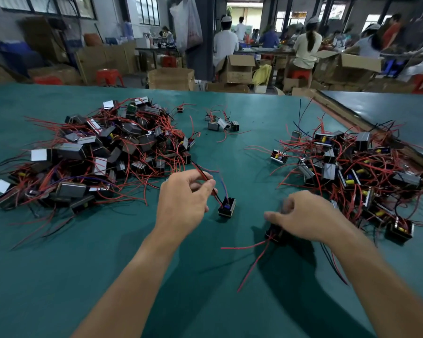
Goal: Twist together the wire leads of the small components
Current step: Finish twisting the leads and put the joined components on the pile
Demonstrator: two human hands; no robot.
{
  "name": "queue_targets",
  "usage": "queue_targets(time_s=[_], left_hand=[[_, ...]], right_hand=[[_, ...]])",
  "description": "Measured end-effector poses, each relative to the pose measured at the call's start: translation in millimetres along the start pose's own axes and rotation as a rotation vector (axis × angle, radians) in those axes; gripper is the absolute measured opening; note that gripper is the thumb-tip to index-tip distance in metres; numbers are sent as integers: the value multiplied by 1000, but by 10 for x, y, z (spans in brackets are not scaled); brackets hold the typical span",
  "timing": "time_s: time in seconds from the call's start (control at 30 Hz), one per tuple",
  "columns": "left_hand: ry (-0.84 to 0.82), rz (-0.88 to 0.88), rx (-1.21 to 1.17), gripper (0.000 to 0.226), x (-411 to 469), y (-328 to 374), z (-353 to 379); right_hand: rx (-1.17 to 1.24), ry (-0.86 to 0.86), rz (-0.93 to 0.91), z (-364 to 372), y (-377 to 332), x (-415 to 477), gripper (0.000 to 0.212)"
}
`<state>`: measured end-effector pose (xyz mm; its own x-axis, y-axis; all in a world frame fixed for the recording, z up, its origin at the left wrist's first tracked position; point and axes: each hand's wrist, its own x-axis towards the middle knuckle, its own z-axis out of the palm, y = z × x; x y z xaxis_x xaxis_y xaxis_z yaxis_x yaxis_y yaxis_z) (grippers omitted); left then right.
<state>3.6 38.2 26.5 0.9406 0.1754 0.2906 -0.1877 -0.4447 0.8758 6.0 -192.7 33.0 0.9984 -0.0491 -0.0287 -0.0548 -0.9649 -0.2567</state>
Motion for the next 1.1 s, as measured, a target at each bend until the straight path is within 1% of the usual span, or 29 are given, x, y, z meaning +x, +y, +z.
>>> queue_targets(time_s=[0.03, 0.1, 0.13, 0.17, 0.2, 0.27, 0.33, 0.4, 0.47, 0.53, 0.63, 0.7, 0.77, 0.8, 0.87, 0.97, 1.03, 1.1], left_hand=[[-3, 4, 6, 15, 2, -5, -3], [-11, 13, 6, 11, 0, -16, -12], [-14, 17, 1, 10, -1, -19, -17], [-15, 21, 0, 9, -3, -23, -22], [-18, 24, 2, 9, -6, -23, -25], [-29, 21, 8, 9, -9, -18, -18], [-45, 5, -4, 13, -9, -9, -4], [-62, 0, -15, 19, -14, 6, 11], [-72, 2, -21, 21, -22, 20, 29], [-72, 6, -13, 20, -25, 24, 42], [-90, 13, 9, 12, -11, 10, 37], [-112, 10, 18, 8, -11, -3, 32], [-125, 0, 8, 6, -18, -12, 33], [-134, -6, -8, 6, -20, -14, 31], [-147, -13, -38, 8, -22, -16, 24], [-149, -4, -39, 13, -27, -13, 12], [-149, 1, -27, 11, -31, -11, 10], [-152, -3, -17, 13, -32, 0, 20]], right_hand=[[46, 39, -30, 2, 10, 15, 41], [259, 63, -170, -12, 18, 16, 21], [375, 37, -256, -30, 3, -5, 16], [457, -22, -344, -52, -28, -43, 17], [487, -102, -427, -70, -67, -89, 21], [443, -237, -552, -78, -131, -176, 26], [347, -292, -610, -56, -158, -213, 24], [311, -320, -589, -34, -167, -218, 16], [315, -301, -553, -22, -158, -193, 11], [299, -236, -515, -35, -130, -157, 16], [289, -197, -495, -50, -116, -122, 12], [311, -112, -472, -22, -114, -101, 8], [324, 16, -389, 8, -78, -56, 7], [314, 47, -340, 11, -51, -31, 5], [265, 16, -256, 17, 10, 13, 5], [182, -72, -166, 45, 50, 45, 20], [189, -77, -147, 59, 34, 46, 26], [258, -61, -158, 63, 22, 44, 29]])
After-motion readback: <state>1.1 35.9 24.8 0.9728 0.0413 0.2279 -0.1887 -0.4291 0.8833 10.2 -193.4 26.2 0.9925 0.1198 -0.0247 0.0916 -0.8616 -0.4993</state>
